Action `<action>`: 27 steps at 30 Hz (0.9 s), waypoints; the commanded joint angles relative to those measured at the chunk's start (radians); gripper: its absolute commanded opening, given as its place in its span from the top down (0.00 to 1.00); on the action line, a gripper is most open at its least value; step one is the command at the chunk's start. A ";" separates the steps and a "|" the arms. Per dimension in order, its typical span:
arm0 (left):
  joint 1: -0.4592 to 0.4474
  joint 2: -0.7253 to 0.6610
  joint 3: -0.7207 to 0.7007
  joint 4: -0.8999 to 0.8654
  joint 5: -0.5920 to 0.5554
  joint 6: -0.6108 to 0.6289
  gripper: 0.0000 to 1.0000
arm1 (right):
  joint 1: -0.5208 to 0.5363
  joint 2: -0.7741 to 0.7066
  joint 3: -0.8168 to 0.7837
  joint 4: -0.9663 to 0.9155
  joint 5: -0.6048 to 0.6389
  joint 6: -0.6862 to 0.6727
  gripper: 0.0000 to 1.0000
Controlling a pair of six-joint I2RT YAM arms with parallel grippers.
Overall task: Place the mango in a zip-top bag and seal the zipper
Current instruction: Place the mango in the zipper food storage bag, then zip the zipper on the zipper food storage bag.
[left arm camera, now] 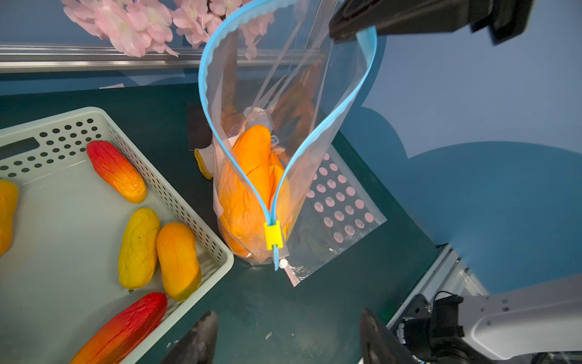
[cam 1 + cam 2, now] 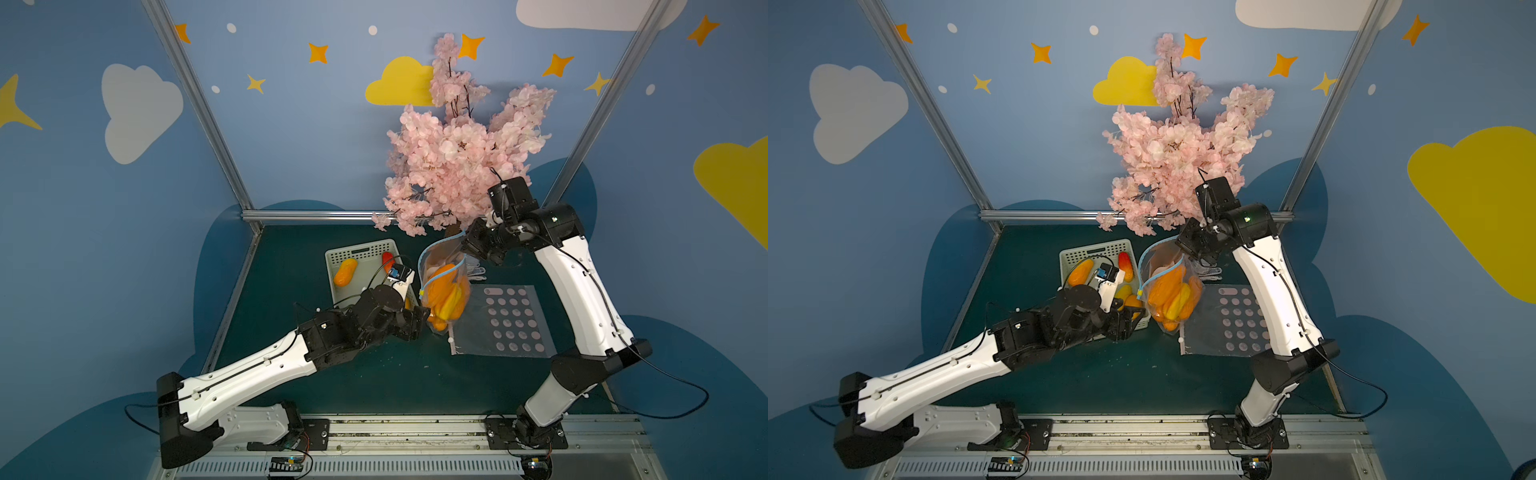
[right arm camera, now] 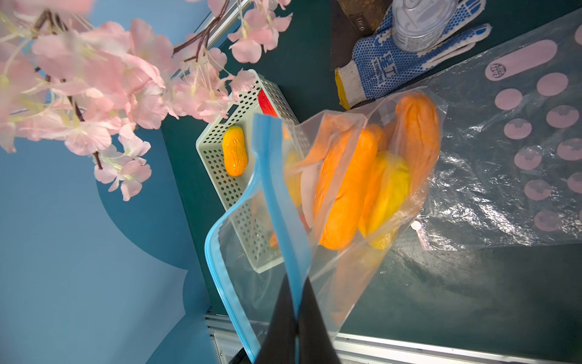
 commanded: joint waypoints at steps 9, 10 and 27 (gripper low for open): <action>0.072 0.066 -0.074 0.308 -0.010 0.036 0.60 | -0.023 -0.108 -0.086 0.051 0.013 0.092 1.00; 0.077 0.069 -0.069 0.321 0.002 0.040 0.60 | -0.025 -0.114 -0.095 0.051 0.011 0.095 1.00; 0.109 0.108 -0.034 0.323 0.102 0.097 0.80 | -0.062 -0.167 -0.166 0.075 -0.029 0.115 1.00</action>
